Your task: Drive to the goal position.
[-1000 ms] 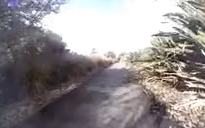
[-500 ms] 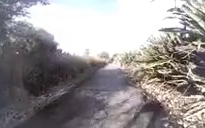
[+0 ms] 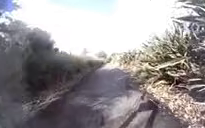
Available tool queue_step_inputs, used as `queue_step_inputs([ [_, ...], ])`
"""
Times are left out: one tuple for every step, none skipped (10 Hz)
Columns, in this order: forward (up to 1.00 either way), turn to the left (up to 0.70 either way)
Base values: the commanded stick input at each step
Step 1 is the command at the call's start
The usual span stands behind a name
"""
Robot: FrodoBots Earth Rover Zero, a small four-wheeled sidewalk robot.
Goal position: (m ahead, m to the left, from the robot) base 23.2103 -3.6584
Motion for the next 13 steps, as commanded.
queue_step_inputs([
  [0.70, 0.00],
  [0.70, 0.00],
  [0.70, 0.00],
  [0.70, 0.00],
  [0.70, 0.00],
  [0.70, -0.15],
  [0.70, -0.35],
  [0.70, -0.35],
  [0.70, -0.35],
  [0.70, -0.35],
  [0.70, -0.35],
  [0.70, -0.35],
  [0.70, -0.35],
])
